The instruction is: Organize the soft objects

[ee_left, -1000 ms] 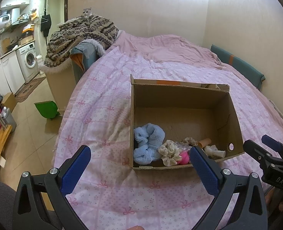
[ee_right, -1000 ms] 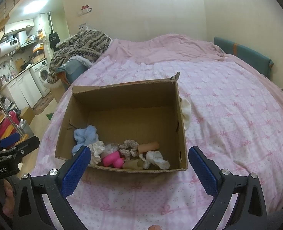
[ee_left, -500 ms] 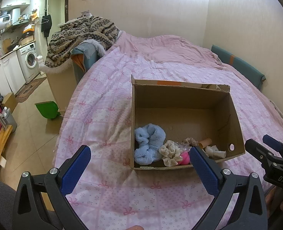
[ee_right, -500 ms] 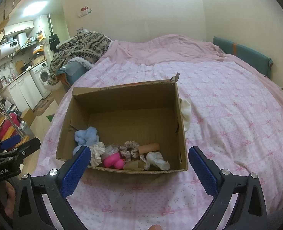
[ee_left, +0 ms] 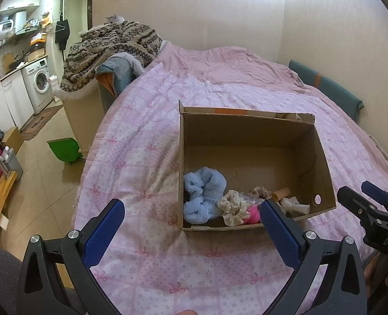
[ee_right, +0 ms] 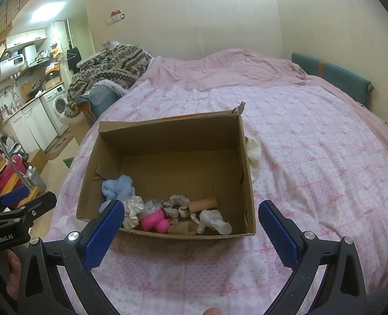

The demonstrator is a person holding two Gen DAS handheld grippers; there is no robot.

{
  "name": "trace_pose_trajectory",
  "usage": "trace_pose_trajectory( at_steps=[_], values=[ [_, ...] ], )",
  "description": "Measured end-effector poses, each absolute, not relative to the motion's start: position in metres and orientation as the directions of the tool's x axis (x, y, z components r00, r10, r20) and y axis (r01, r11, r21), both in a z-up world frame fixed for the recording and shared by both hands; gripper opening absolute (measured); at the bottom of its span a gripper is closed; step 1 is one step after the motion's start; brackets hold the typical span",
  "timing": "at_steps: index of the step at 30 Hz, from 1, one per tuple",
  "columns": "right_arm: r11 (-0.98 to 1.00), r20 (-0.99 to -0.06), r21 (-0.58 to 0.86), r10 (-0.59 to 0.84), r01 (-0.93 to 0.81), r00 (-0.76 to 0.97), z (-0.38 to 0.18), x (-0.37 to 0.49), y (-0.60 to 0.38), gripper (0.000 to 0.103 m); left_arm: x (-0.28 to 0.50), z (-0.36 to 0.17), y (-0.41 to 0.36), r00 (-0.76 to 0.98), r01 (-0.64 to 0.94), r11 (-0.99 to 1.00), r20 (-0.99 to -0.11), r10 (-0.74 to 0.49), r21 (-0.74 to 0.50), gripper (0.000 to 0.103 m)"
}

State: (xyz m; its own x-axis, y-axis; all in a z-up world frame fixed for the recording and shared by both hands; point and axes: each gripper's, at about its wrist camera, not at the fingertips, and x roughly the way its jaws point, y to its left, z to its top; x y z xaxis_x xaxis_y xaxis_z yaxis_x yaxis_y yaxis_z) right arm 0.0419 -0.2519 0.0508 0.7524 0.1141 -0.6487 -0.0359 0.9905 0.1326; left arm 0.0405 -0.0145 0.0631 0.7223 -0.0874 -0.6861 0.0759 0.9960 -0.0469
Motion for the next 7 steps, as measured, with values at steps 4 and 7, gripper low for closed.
trace_pose_trajectory(
  at_steps=[4, 7],
  values=[
    [0.990, -0.650, 0.135, 0.113, -0.032, 0.752, 0.0518, 0.0422, -0.2519, 0.103, 0.0407, 0.0607, -0.0151, 0.721, 0.075, 0.996, -0.687, -0.086, -0.045, 0.103],
    [0.990, -0.643, 0.139, 0.116, -0.034, 0.757, 0.0533, 0.0412, -0.2520, 0.103, 0.0431, 0.0569, -0.0167, 0.715, 0.078, 0.996, -0.693, -0.085, -0.042, 0.103]
  ],
)
